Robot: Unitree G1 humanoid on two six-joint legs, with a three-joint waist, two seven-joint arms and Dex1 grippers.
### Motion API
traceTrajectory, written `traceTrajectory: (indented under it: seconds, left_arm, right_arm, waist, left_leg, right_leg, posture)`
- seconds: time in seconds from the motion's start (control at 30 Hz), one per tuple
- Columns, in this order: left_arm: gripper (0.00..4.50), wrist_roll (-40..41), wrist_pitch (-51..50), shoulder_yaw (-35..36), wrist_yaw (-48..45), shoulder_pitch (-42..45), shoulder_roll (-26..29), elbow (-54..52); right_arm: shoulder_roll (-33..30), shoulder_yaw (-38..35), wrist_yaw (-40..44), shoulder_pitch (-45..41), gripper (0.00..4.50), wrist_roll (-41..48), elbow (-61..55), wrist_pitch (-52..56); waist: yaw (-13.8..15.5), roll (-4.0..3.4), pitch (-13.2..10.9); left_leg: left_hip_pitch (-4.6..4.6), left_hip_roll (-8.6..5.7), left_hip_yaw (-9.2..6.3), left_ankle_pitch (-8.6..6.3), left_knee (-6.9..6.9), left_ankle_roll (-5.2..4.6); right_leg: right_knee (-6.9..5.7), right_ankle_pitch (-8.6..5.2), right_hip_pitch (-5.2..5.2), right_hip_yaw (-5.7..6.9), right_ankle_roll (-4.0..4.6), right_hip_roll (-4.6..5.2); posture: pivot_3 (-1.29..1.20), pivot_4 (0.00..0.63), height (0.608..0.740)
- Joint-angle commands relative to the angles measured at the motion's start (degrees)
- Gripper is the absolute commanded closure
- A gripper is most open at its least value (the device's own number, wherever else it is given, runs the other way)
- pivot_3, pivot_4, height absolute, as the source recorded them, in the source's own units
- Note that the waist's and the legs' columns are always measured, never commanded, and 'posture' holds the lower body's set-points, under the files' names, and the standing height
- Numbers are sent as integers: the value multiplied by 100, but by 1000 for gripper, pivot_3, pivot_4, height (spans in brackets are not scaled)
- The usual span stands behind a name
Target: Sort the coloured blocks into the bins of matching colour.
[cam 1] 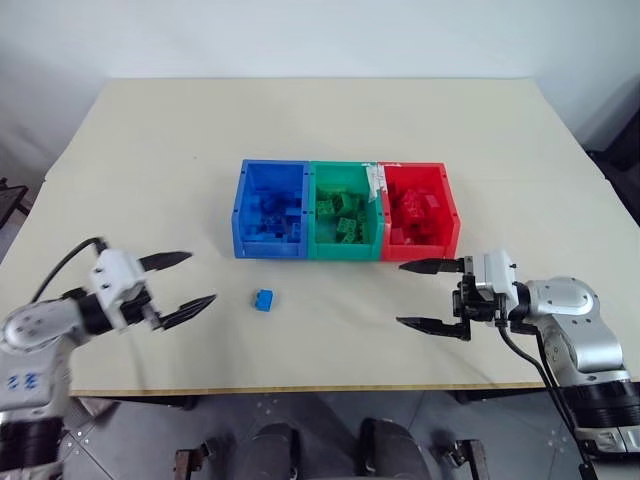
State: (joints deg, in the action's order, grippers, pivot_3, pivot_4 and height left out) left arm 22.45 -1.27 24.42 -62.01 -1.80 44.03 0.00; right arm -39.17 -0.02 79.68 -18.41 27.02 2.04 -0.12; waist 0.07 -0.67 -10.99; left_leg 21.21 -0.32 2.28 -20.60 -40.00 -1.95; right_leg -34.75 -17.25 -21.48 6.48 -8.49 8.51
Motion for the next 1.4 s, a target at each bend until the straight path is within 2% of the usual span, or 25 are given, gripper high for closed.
traceTrajectory:
  seconds: [0.03, 0.23, 0.4, 0.6, 0.87, 0.97, 1.23, 1.4]
  left_arm:
    - [10, 215, 9, 244, -15, -334, 39, -346]
    - [10, 211, -430, -260, 540, -396, -223, -1382]
    - [10, -46, -1186, -1127, 1695, -79, -871, -2430]
    - [10, -1010, -1729, -2004, 2784, 189, -1306, -2280]
    - [10, -1264, -2168, -2579, 2863, 344, -1398, -2024]
    - [602, -1333, -2201, -2687, 2900, 363, -1424, -1938]
    - [2985, -1295, -2068, -2678, 2755, 285, -1349, -1781]
    - [3007, -1075, -1518, -2465, 2547, 429, -1385, -1653]
  right_arm:
    - [-42, 1, 237, -161, 0, -5, 165, -117]
    - [-95, -132, 274, -258, 0, -85, 459, -175]
    - [-339, -371, 273, -15, 0, -132, 645, -315]
    - [-472, -530, 207, 250, 0, -115, 654, -314]
    - [-465, -659, 18, 625, 0, -84, 345, -228]
    - [-456, -696, -69, 702, 0, -80, 267, -219]
    - [-424, -720, -238, 833, 0, -80, 187, -251]
    - [-399, -744, -346, 858, 0, -64, 183, -261]
  waist:
    - [14, 0, 0]
    - [59, 0, 0]
    - [102, -1, 0]
    - [116, -2, 1]
    - [135, -2, 1]
    - [141, -2, 1]
    - [129, -4, 2]
    - [128, -5, 2]
  left_leg:
    - [0, -1, 0, -1, 0, -1]
    - [0, -2, -2, -2, -4, 1]
    - [1, -2, -2, -3, 0, 3]
    - [-2, 0, 15, -2, -1, 2]
    - [-2, 0, 15, -2, -4, 2]
    - [-4, -1, 14, -1, -7, 2]
    - [-7, 0, 14, 0, -6, 4]
    - [-8, 1, 14, 1, -6, 5]
  right_leg:
    - [0, 0, -1, 0, 0, 1]
    - [-2, 0, 0, -4, 0, 4]
    - [-2, 0, -1, -3, 1, 2]
    - [-1, 0, 0, -5, 0, -4]
    - [-1, 0, 0, -6, 0, -3]
    - [-1, 0, 3, -7, 0, -1]
    - [-2, 0, 3, -8, 0, -1]
    - [-2, 0, 3, -9, 1, -2]
  posture:
    - [0, 150, 740]
    - [0, 150, 740]
    - [0, 150, 740]
    - [0, 150, 740]
    - [0, 150, 740]
    - [0, 150, 740]
    - [0, 150, 740]
    - [0, 150, 740]
